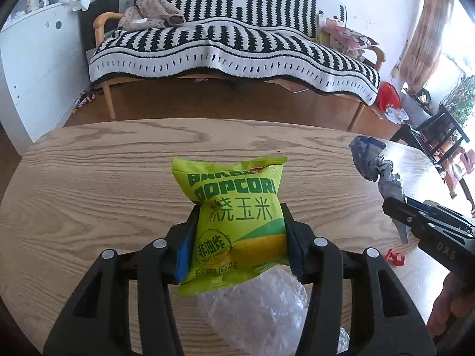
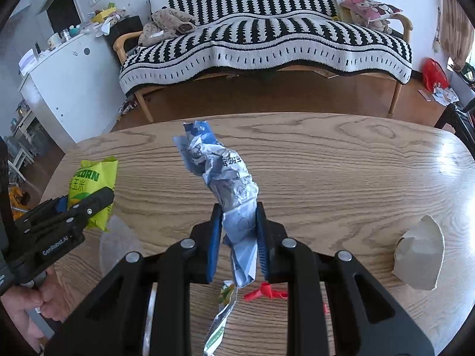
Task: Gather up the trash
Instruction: 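Carry the popcorn bag and foil wrapper over the black bin with both tools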
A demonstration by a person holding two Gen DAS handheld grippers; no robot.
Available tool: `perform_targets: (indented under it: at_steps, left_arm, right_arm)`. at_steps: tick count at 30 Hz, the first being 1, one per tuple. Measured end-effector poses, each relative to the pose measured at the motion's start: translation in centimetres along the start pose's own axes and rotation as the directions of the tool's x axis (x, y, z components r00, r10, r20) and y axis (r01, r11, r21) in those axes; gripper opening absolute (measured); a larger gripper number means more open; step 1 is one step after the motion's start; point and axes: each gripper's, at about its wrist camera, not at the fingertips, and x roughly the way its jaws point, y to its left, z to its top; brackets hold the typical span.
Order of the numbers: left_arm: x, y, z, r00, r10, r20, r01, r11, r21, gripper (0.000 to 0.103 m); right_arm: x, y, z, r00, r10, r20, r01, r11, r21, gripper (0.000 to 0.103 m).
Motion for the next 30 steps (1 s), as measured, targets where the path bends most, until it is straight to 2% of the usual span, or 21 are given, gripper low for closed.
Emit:
perform_targets:
  at_steps: [10, 17, 20, 24, 27, 30]
  left_arm:
    - [-0.1, -0.5, -0.9, 1.0, 0.027, -0.008, -0.026, 0.999, 0.036, 0.05]
    - [-2.4, -3.0, -0.8, 1.0, 0.012, 0.019, -0.013, 0.997, 0.071, 0.05]
    - [-4.2, -6.3, -1.7, 0.999, -0.034, 0.027, 0.03, 0.993, 0.117, 0.05]
    - [-6.1, -11.7, -4.3, 0.991, -0.135, 0.001, 0.133, 0.977, 0.168, 0.05]
    - [-7.2, -17.1, -7.2, 0.973, -0.224, -0.056, 0.231, 0.945, 0.231, 0.05]
    - [-8.5, -22.8, -10.0, 0.955, -0.279, -0.101, 0.297, 0.904, 0.307, 0.05]
  right_arm:
    - [-0.6, -1.1, -0.6, 1.0, -0.011, 0.0, 0.011, 1.0, 0.015, 0.022]
    - [-5.1, -3.7, -1.9, 0.997, -0.039, 0.065, 0.036, 0.998, 0.042, 0.022]
    - [-8.2, -6.2, -3.4, 0.993, -0.055, 0.104, 0.045, 0.994, 0.097, 0.022]
    - [-12.9, -10.7, -7.2, 0.984, -0.117, 0.131, 0.094, 0.981, 0.17, 0.022]
    - [-17.0, -15.4, -11.2, 0.972, -0.191, 0.135, 0.154, 0.957, 0.247, 0.022]
    - [-22.1, -20.9, -16.2, 0.95, -0.287, 0.12, 0.235, 0.915, 0.328, 0.023]
